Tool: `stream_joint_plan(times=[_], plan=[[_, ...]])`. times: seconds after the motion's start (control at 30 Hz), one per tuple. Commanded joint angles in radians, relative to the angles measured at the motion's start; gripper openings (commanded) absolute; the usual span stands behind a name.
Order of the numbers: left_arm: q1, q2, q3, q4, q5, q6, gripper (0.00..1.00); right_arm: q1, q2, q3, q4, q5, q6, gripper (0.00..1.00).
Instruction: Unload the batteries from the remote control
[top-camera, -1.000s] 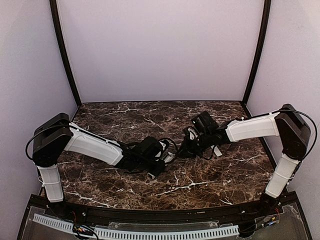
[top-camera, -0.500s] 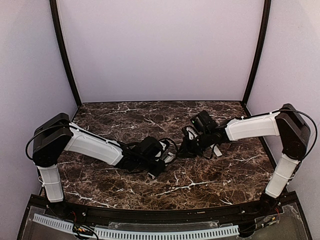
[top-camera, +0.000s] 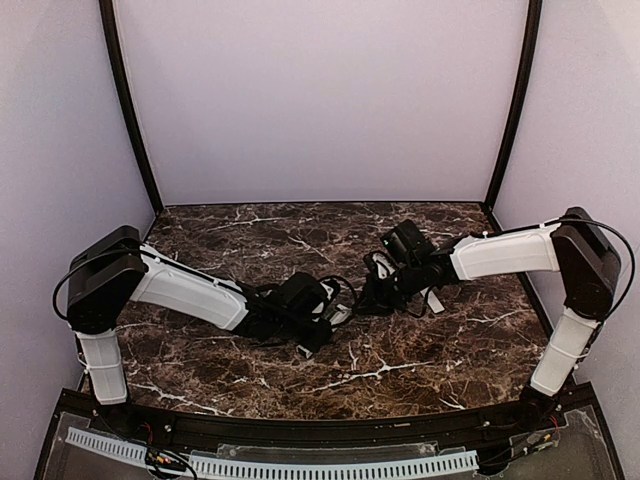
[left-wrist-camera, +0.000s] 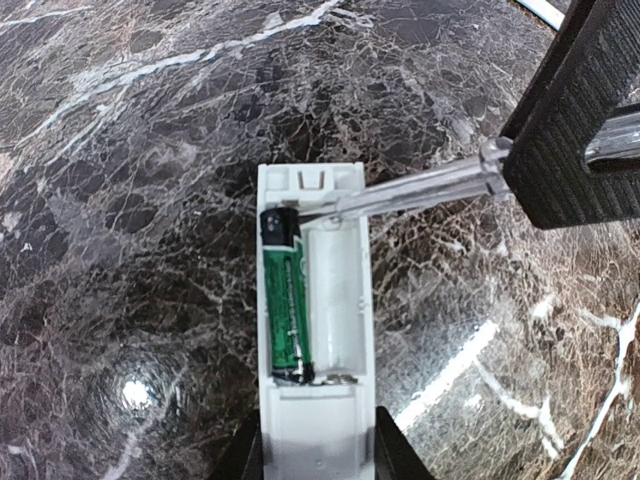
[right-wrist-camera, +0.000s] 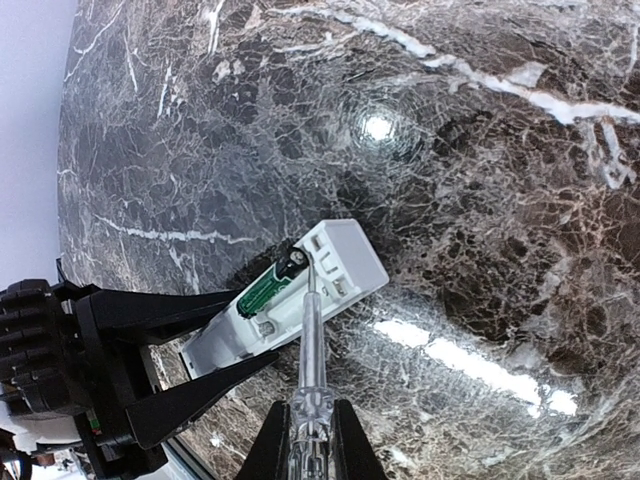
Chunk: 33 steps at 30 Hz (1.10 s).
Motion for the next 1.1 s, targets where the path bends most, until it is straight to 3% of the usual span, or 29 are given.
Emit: stream_joint_plan(times=[0.0, 0.5, 1.07], plan=[[-0.009, 0.044, 0.007, -0.043, 0.054, 0.007, 0.00, 0.015, -0.017, 0.039, 0.049, -0.119, 0.036, 0.00], [-0.009, 0.045, 0.007, -0.037, 0.057, 0.007, 0.00, 0.015, -0.050, 0.062, 0.040, -0.153, 0.049, 0.00], [-0.009, 0.017, 0.008, -0.044, 0.050, -0.008, 0.03, -0.061, -0.169, 0.064, -0.160, 0.025, -0.036, 0.00]])
